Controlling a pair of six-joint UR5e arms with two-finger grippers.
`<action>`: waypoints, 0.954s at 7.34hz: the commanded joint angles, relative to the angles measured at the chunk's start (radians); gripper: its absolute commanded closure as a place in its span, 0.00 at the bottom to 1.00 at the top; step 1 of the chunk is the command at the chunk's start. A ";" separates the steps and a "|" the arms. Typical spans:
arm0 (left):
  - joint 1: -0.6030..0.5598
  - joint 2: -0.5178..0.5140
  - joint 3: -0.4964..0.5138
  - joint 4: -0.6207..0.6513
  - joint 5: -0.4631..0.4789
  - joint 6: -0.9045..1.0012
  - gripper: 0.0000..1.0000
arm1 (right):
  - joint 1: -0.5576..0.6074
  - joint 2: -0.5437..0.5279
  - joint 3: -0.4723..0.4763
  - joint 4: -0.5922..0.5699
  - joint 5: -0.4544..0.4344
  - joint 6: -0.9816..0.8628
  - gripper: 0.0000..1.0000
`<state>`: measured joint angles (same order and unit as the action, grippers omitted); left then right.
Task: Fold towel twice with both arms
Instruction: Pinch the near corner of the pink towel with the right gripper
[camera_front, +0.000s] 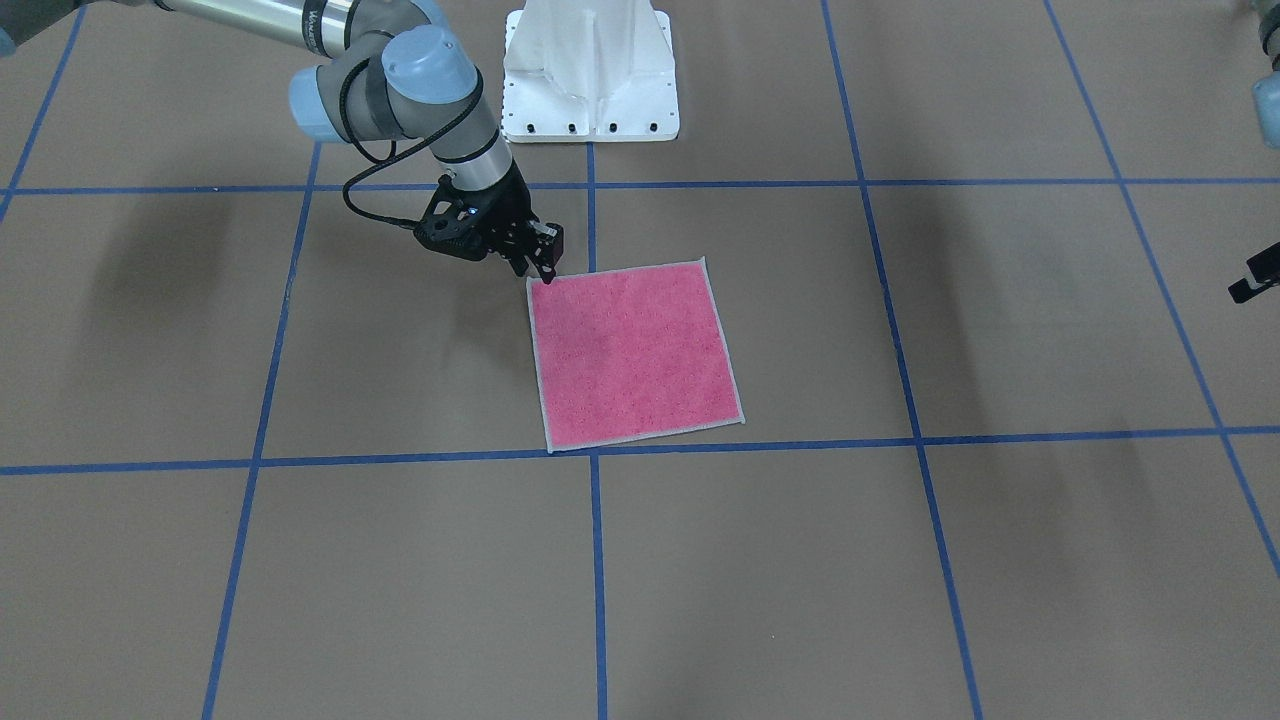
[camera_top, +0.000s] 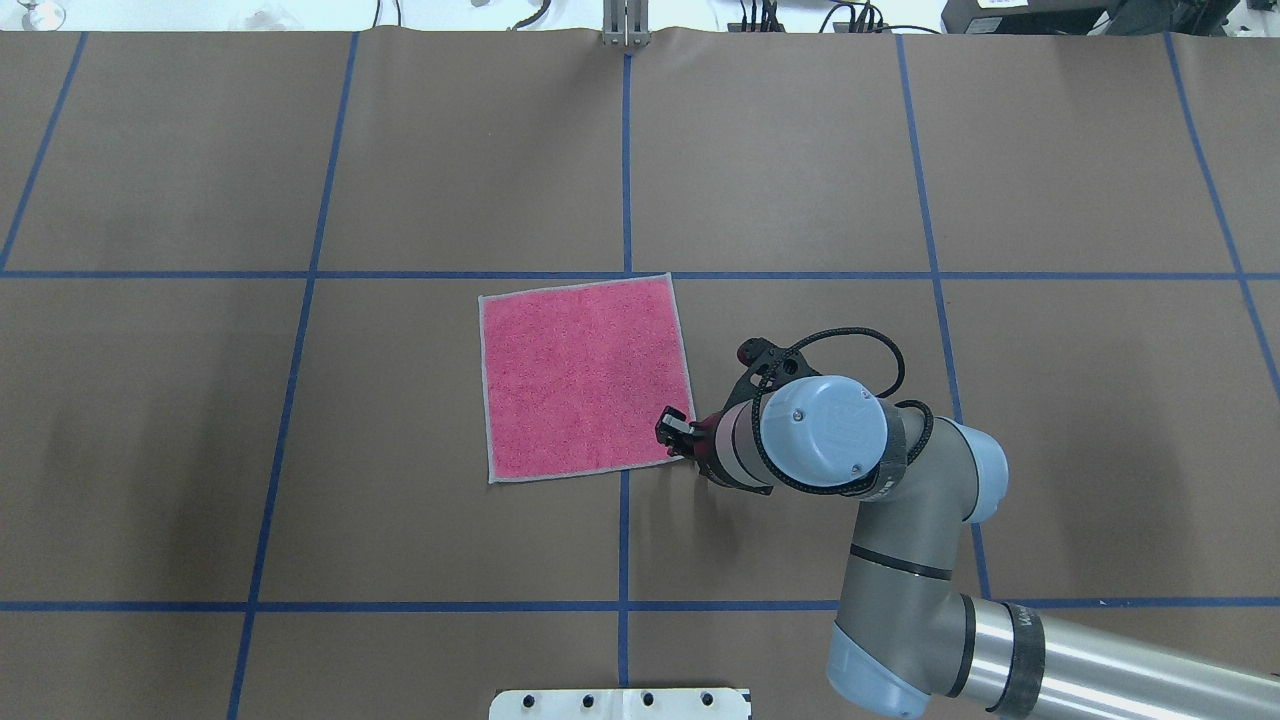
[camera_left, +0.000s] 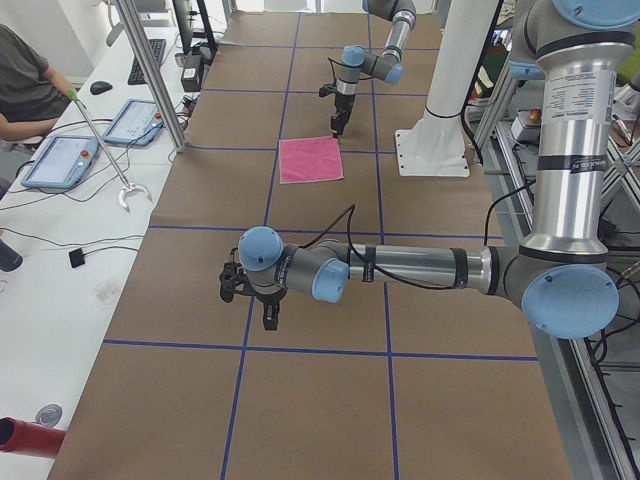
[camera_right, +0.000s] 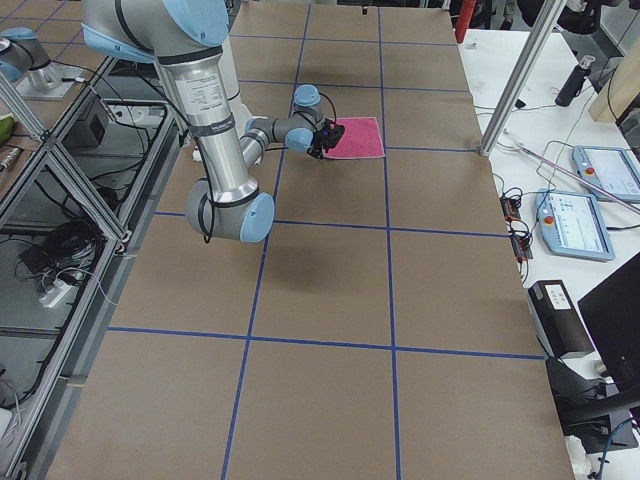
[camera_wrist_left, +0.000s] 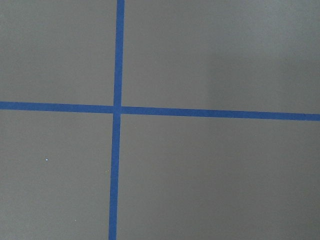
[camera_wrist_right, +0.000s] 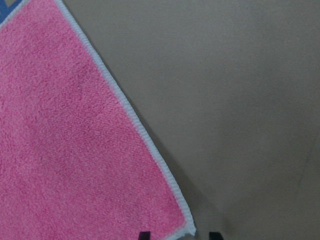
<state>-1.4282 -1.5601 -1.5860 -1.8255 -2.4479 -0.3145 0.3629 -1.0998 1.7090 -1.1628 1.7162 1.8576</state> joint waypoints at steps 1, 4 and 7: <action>0.000 0.000 0.000 0.000 0.000 0.000 0.00 | 0.001 -0.002 0.000 0.000 -0.007 0.000 0.57; 0.000 0.000 0.000 0.000 0.000 0.000 0.00 | -0.001 0.001 0.004 -0.029 -0.009 0.000 0.75; 0.000 0.000 -0.002 0.000 0.000 0.000 0.00 | 0.001 0.001 0.009 -0.029 -0.009 0.000 1.00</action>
<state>-1.4281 -1.5601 -1.5866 -1.8254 -2.4482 -0.3145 0.3633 -1.0982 1.7154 -1.1916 1.7073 1.8577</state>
